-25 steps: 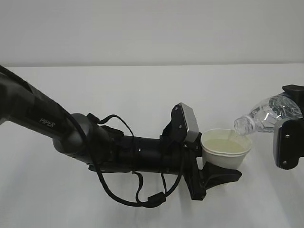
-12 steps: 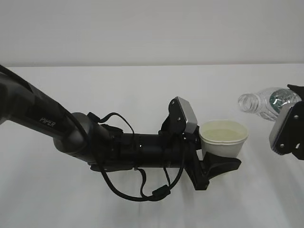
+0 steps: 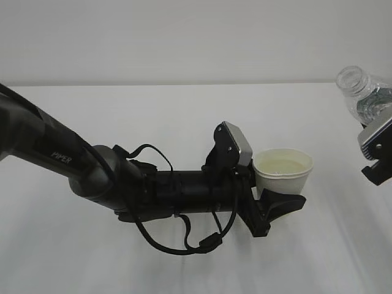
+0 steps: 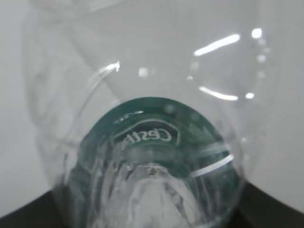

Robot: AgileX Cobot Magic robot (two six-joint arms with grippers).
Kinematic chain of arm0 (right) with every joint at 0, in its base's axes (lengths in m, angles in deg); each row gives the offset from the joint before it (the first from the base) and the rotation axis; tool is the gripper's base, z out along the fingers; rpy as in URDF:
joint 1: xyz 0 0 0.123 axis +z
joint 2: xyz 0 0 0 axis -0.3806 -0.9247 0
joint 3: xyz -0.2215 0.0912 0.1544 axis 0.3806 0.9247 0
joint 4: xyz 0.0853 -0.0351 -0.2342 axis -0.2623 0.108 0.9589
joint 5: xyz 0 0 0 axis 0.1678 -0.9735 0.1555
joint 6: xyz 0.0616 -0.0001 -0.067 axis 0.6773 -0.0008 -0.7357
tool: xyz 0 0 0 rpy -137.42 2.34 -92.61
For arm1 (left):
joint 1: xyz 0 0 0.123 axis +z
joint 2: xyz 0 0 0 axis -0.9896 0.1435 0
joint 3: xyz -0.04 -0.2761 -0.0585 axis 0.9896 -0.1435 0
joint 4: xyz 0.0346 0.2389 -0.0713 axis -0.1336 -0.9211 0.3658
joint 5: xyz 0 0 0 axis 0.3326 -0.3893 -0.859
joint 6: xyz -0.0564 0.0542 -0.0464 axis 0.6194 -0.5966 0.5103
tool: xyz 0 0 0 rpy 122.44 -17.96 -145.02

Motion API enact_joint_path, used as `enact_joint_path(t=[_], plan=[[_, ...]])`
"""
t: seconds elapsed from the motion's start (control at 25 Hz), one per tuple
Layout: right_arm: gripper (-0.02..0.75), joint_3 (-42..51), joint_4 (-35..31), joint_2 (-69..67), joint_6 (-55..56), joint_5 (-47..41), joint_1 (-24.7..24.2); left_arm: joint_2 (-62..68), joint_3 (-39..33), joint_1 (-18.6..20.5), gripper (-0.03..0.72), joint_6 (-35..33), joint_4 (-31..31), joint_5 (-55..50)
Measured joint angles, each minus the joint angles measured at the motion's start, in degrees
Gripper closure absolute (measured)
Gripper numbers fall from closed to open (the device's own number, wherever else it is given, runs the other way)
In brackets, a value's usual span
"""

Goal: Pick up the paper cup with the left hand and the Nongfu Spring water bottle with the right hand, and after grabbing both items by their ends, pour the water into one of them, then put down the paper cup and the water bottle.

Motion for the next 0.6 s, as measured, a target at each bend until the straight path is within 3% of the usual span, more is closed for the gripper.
enact_joint_path(t=[0.6], plan=[[0.33,0.1,0.0,-6.06,29.75,11.07,0.0,0.0,0.0,2.54,0.243,-3.17,2.74,0.0]])
